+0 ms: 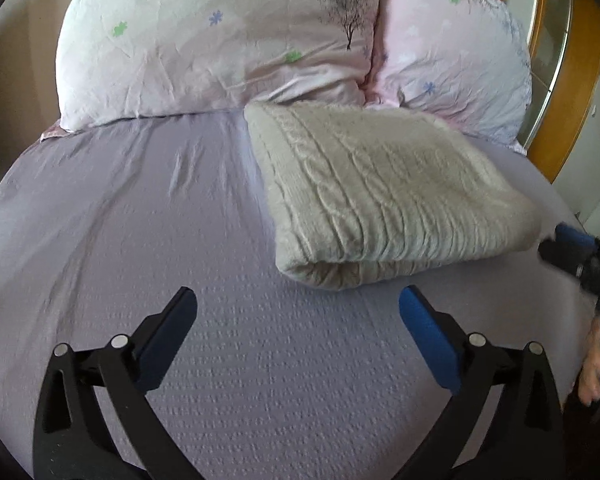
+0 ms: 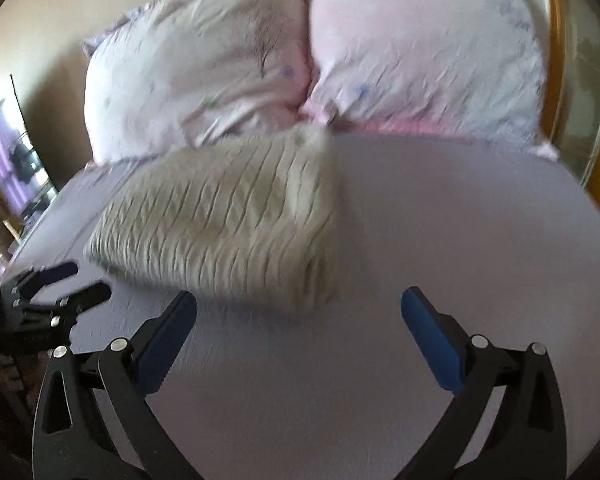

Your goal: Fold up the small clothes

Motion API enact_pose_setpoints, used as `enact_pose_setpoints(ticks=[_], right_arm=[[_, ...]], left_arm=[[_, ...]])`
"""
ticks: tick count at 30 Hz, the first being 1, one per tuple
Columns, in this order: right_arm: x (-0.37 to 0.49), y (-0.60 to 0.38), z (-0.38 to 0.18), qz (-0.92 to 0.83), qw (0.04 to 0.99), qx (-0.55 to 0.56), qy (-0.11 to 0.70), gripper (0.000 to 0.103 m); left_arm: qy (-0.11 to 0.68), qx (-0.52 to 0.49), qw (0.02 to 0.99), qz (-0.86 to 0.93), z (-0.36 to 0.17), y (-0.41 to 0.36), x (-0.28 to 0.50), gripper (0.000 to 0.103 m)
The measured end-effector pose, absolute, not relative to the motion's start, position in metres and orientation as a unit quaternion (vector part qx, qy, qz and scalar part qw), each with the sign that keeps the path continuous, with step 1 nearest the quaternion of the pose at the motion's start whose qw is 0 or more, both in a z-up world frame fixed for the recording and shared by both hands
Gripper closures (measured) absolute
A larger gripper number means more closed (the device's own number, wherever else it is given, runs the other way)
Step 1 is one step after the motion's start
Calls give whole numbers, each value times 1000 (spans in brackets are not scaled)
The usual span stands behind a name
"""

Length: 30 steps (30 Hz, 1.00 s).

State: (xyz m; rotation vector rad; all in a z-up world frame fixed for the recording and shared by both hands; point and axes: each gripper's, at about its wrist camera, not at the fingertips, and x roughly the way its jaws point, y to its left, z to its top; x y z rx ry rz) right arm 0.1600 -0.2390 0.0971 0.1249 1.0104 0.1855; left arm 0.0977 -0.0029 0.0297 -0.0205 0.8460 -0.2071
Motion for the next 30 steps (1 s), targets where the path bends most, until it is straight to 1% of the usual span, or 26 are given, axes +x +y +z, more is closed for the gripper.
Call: enact_pose_setpoints(ticks=[4,6,12,18,30], right_arm=[[169,-223,71,79,840,61,533,1],[170,-217,65,69,834,55,545,1],[166,-201,62,48,833,-5,551,1],[166,-202,61,49,834,-5,550,1],[166,-202,62,50,834,-5,550,1]], left_arm=[[425,2,900,-92,23,-6,104,2],[437,8,895,-89,20,-8,107,2],[448,26,890,-80,17,-11,111,2],[453,44,887,-73,16,-14,112,2],[454,43,887,-74,16,-15,113,2]])
